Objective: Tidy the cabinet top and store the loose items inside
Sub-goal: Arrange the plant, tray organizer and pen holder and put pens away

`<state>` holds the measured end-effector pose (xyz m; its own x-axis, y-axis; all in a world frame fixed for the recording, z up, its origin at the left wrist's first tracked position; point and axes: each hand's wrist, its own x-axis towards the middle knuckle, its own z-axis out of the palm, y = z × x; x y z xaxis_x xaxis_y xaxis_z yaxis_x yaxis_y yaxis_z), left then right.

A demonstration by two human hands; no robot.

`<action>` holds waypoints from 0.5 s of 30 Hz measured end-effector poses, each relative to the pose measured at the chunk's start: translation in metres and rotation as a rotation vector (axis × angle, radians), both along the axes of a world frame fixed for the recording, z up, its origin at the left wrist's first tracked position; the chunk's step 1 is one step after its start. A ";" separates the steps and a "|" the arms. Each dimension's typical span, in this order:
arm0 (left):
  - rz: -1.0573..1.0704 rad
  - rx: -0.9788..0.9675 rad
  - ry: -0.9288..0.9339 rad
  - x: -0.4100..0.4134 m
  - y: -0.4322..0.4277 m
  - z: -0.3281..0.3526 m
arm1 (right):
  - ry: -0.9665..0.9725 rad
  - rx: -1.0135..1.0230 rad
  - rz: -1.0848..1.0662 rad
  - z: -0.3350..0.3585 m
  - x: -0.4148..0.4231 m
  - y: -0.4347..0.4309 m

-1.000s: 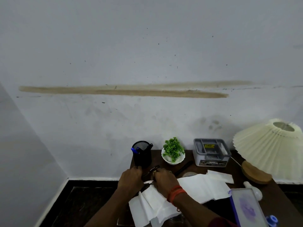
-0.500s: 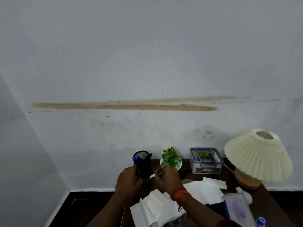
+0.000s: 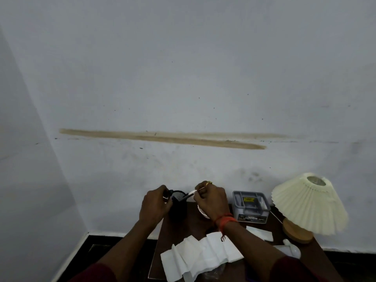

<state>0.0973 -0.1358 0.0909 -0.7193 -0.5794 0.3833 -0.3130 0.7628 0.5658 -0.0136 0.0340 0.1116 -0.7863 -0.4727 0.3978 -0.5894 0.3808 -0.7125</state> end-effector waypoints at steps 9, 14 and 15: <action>0.057 -0.035 -0.026 -0.030 -0.018 -0.009 | -0.022 -0.061 -0.003 -0.006 -0.019 -0.020; 0.061 -0.047 -0.101 -0.046 -0.026 -0.029 | -0.034 -0.022 -0.007 -0.028 -0.029 -0.032; 0.063 -0.058 -0.118 -0.049 -0.028 -0.032 | -0.037 -0.012 -0.007 -0.032 -0.030 -0.035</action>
<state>0.0483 -0.1636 0.0587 -0.7243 -0.6041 0.3324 -0.4230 0.7700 0.4776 -0.0437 -0.0005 0.0794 -0.8039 -0.4624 0.3740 -0.5598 0.3760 -0.7384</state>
